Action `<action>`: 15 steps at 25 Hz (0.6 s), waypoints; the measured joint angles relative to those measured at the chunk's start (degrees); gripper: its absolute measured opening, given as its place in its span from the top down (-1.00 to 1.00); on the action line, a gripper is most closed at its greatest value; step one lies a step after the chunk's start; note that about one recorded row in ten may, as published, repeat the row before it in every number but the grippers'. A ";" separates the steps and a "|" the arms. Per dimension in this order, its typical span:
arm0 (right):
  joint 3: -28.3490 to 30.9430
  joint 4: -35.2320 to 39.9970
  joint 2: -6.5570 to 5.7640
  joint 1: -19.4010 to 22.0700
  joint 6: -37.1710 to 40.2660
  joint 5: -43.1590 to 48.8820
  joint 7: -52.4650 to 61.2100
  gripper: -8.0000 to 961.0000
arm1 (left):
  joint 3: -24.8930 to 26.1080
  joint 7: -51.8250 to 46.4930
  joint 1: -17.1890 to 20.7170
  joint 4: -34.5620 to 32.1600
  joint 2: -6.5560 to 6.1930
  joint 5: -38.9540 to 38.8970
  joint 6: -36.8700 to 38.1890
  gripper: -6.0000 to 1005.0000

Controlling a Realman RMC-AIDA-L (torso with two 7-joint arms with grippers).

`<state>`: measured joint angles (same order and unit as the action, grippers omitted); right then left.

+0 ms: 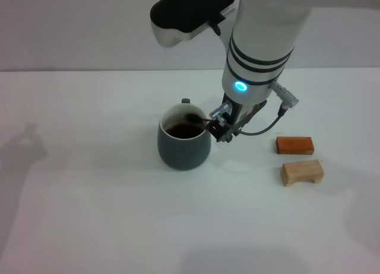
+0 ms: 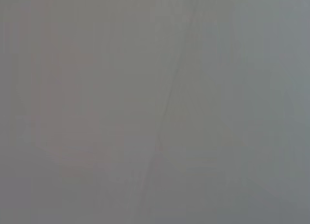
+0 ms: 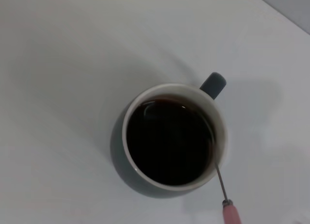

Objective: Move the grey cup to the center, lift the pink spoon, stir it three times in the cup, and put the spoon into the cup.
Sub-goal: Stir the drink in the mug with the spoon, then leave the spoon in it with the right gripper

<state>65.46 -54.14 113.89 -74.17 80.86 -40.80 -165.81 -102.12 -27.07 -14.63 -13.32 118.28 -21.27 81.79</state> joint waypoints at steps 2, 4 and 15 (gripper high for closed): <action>-0.69 0.00 0.09 -0.15 0.04 0.02 -0.02 0.73 | -0.12 0.00 0.05 0.07 0.04 0.00 0.51 0.96; -0.74 -0.04 0.09 -0.15 0.09 0.02 -0.04 0.73 | -0.15 0.00 0.09 0.11 0.08 0.00 0.68 0.96; -0.11 -0.90 -0.52 -0.69 0.57 1.60 -0.08 0.71 | -0.40 0.04 0.37 0.66 0.10 0.00 2.05 0.96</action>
<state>65.35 -55.04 113.37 -74.85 81.44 -39.20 -165.89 -102.51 -27.03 -14.27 -12.66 118.39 -21.27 83.84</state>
